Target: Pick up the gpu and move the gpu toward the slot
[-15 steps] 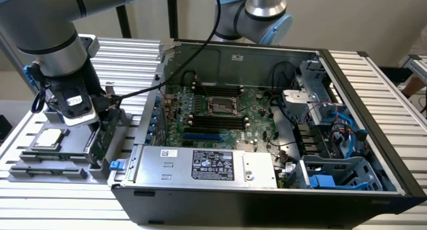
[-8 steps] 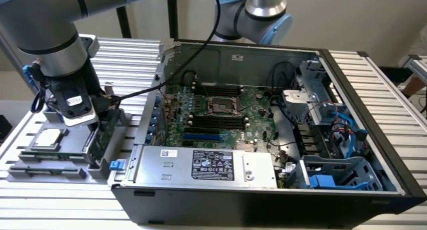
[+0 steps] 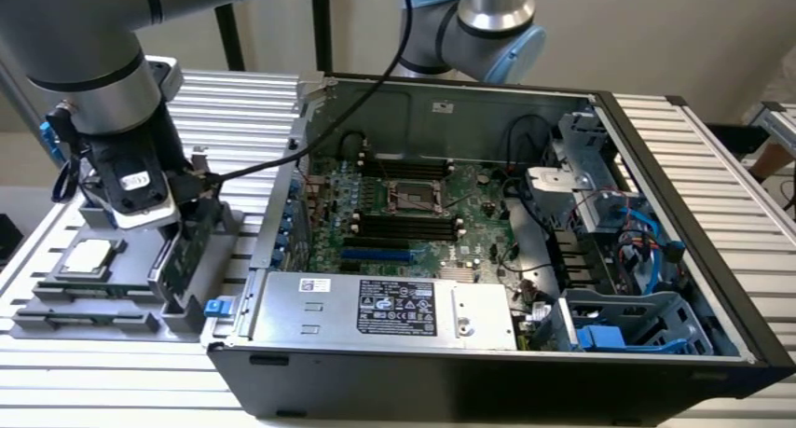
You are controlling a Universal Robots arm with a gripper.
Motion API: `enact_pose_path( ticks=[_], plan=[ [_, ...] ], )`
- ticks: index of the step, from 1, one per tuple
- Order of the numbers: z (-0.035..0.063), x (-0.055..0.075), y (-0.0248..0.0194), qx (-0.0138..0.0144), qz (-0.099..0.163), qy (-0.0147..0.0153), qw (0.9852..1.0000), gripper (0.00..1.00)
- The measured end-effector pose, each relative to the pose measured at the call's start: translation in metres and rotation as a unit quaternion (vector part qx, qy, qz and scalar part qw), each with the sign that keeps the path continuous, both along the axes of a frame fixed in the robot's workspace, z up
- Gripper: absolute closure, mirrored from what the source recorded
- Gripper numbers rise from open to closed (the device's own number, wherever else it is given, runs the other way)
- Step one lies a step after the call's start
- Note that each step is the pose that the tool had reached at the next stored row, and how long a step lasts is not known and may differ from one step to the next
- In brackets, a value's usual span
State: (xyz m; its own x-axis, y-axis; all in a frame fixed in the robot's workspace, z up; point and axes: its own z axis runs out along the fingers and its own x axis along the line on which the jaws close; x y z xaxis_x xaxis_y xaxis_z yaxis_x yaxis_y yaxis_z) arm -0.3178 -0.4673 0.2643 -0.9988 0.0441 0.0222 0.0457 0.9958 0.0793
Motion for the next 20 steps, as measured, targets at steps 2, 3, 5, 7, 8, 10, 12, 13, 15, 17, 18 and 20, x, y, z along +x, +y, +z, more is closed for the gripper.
enact_pose_path(
  ticks=[2,3,5,7,8,10,12,13,15,17,18,20],
  plan=[
    [0.0036,0.0,0.0,0.0,0.0,0.0007,1.0,0.74],
    [0.0057,0.0,0.0,0.0,0.0,0.0011,1.0,0.74],
    [0.0104,0.0,-0.0001,0.0,0.0,0.0021,1.0,0.74],
    [0.0166,0.001,-0.0002,0.0,0.0,0.0034,1.0,0.74],
    [0.0201,0.001,-0.0003,0.0,0.0,0.0043,1.0,0.74],
    [0.0274,0.002,-0.0004,0.0,0.0,0.0063,1.0,0.74],
    [0.0342,0.003,-0.0006,0.0001,0.0,0.0087,1.0,0.74],
    [0.0379,0.004,-0.0007,0.0,0.0,0.0101,0.9999,0.74],
    [0.0433,0.007,-0.0009,0.0001,0.0,0.0125,0.9999,0.74],
    [0.0468,0.012,-0.001,0.0,0.0,0.0144,0.9999,0.74],
    [0.0488,0.013,-0.001,0.0,0.0,0.0152,0.9999,0.74],
    [0.055,0.017,-0.001,0.0,0.0,0.0166,0.9999,0.74]
  ],
)
